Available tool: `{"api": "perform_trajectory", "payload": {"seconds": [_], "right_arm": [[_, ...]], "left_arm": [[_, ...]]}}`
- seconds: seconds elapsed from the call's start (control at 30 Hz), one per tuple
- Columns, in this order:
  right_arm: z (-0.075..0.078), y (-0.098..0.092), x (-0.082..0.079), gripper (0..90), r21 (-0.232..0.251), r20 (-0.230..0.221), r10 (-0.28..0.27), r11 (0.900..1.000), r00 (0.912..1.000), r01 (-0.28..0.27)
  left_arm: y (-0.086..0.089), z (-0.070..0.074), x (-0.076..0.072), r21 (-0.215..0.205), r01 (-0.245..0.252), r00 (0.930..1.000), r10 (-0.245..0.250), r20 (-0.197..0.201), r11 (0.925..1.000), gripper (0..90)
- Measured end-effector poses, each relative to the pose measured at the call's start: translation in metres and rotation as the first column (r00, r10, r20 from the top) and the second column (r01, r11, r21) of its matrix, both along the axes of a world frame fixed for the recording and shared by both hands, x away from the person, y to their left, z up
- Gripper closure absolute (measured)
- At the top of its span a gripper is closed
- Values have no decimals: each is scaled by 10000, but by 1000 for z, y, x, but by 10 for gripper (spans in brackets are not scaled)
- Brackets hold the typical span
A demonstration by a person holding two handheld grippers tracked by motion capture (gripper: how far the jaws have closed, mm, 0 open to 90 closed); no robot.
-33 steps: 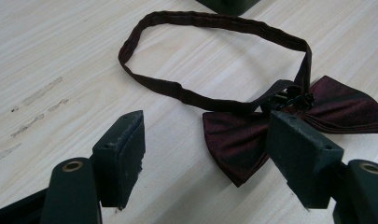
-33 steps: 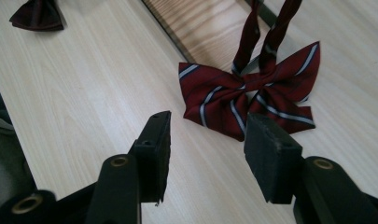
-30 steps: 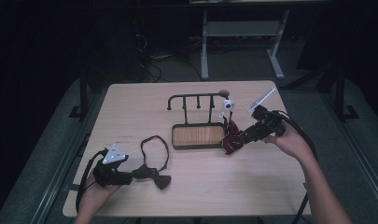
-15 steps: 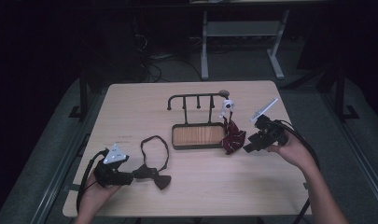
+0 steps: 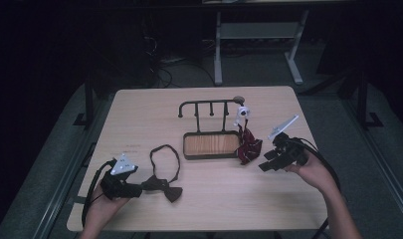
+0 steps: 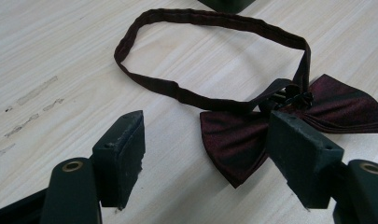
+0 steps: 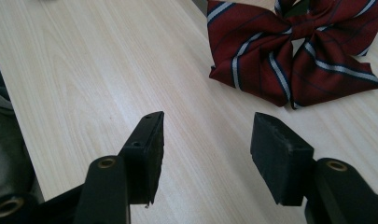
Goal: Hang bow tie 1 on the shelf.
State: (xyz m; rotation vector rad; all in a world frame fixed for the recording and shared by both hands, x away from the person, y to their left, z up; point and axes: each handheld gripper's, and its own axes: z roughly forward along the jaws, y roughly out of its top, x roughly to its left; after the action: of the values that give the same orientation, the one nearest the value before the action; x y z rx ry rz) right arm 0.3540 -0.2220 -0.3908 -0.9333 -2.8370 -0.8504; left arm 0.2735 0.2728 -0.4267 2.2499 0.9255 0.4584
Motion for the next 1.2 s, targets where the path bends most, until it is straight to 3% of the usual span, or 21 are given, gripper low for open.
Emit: {"api": "perform_trajectory", "payload": {"seconds": [0.17, 0.5, 0.7, 1.07, 1.2], "right_arm": [[-4, 0, -3, 439, -49, 3, -15, 10000, 10000, 15], [-25, 1, -15, 430, 365, -125, 3, 9993, 9999, 1], [-29, -5, -21, 422, 351, 13, -377, 9987, 9993, 376], [-36, -3, -30, 421, 324, -10, -380, 9988, 9993, 380], [-35, -8, -33, 420, 551, 42, -482, 9973, 9988, 479]], "left_arm": [[-1, -1, 0, -7, -28, 10000, 28, -54, 10000, 288], [-1, -1, 1, 53, 17, 10000, -17, -56, 10000, 288], [-1, 0, 0, 38, 37, 10000, -37, 3, 10000, 289], [-1, 2, -1, 58, 90, 10000, -90, 27, 9999, 291], [0, 3, 0, -40, 37, 10000, -37, 61, 10000, 291]]}}
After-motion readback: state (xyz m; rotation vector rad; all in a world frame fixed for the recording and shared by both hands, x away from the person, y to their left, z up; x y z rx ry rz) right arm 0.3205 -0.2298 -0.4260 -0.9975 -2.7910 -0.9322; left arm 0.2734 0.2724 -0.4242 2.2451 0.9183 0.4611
